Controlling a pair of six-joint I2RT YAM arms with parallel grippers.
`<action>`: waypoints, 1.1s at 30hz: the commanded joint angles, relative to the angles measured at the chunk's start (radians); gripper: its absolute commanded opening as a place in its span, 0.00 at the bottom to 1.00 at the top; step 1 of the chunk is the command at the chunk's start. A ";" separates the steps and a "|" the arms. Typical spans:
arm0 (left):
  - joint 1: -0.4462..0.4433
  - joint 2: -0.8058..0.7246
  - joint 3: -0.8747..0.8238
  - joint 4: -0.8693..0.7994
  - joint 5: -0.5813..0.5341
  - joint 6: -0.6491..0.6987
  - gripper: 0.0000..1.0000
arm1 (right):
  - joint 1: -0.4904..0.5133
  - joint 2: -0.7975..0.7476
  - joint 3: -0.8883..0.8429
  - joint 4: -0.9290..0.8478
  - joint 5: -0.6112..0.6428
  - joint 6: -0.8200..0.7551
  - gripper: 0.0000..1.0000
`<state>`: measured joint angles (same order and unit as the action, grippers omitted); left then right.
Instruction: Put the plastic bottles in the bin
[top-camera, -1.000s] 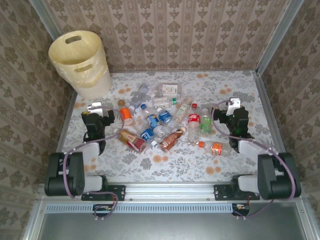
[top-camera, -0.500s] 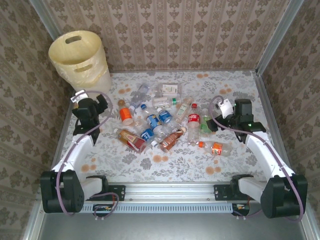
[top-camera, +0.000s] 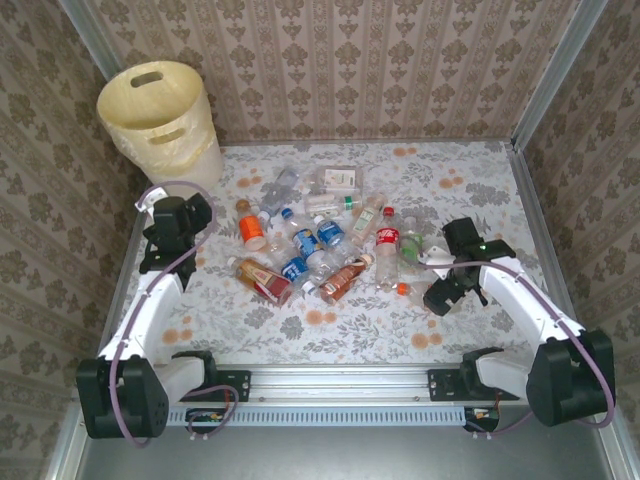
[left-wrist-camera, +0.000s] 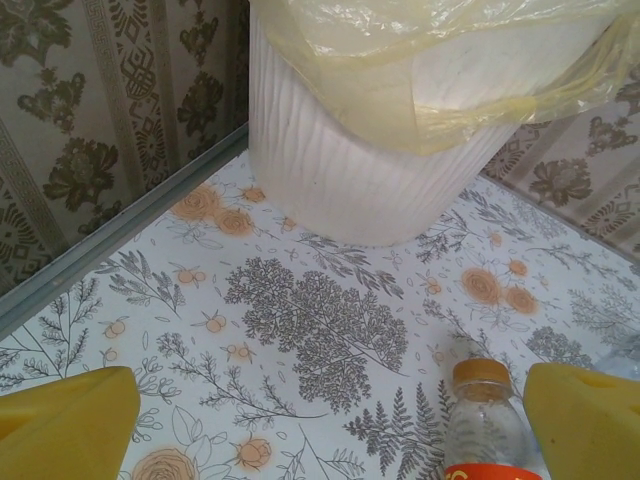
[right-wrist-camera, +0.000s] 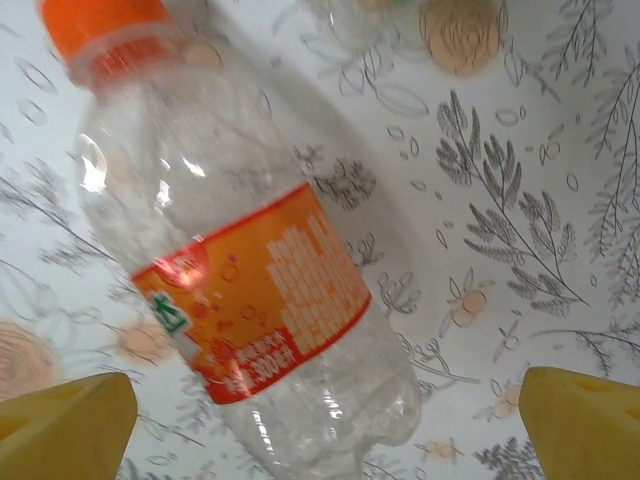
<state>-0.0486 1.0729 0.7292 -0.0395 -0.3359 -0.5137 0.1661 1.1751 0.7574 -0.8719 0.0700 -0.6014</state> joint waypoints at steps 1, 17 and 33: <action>0.009 -0.025 0.008 -0.020 0.021 -0.022 1.00 | 0.039 0.050 -0.071 0.061 0.179 -0.104 1.00; 0.018 -0.022 -0.046 -0.003 0.000 -0.063 1.00 | 0.097 0.206 -0.142 0.214 0.128 -0.109 0.82; 0.021 -0.075 -0.040 -0.028 -0.017 -0.087 1.00 | 0.117 -0.004 -0.116 0.126 0.132 -0.125 0.58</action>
<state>-0.0376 1.0264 0.6807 -0.0456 -0.3382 -0.5735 0.2703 1.2179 0.6052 -0.6888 0.1776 -0.7296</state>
